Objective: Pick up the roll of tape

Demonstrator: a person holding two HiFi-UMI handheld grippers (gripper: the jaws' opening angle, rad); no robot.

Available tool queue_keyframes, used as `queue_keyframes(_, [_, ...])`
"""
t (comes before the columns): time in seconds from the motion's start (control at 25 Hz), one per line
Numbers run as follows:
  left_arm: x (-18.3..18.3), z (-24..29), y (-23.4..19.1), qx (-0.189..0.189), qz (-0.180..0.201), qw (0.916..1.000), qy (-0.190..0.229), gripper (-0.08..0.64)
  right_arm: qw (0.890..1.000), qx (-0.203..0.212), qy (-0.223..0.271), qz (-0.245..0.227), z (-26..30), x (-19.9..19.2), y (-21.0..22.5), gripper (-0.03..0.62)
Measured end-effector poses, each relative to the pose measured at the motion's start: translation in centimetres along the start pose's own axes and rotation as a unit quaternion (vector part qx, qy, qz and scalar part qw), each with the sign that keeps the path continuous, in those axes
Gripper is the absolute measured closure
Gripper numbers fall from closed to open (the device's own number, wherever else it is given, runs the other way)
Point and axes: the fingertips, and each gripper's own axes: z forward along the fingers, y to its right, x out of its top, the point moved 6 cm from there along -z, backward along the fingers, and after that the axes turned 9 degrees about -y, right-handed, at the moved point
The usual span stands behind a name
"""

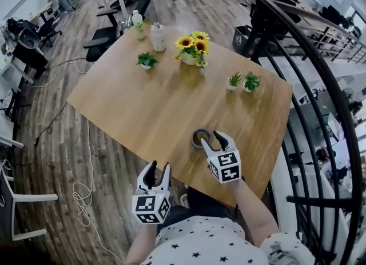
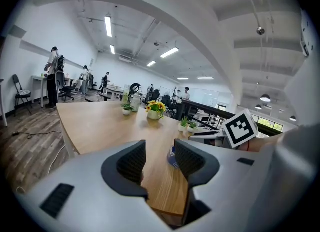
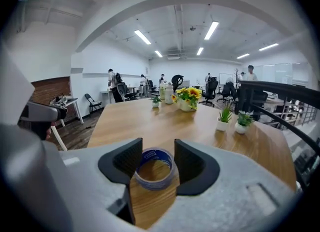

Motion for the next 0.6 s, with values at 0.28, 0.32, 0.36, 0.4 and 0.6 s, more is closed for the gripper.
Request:
queue_keyframes(0.28, [0.5,2.6,-0.8,-0.001,0.007,0.9998,-0.017,0.387,0.999,-0.005,-0.046,0.011,3.5,-1.8,1.9,0.402])
queue_keyframes(0.32, [0.6,3.0,-0.9,-0.001,0.007,0.9998,-0.018,0.387,0.999,-0.005,-0.052,0.011,3.9,-1.9,2.1,0.402])
queue_keyframes(0.36, [0.8,3.3,-1.0,-0.001,0.007,0.9998,-0.020,0.387,0.998,-0.004,-0.058,0.012,4.3,-2.1,2.2,0.402])
queue_keyframes(0.4, [0.9,3.7,-1.1,-0.001,0.007,0.9998,-0.021,0.387,0.998,-0.003,-0.063,0.012,4.6,-2.2,2.3,0.402])
queue_keyframes(0.6, [1.3,5.3,-1.3,-0.004,0.009,0.9996,-0.027,0.387,0.997,0.001,-0.080,0.013,5.8,-3.0,2.5,0.419])
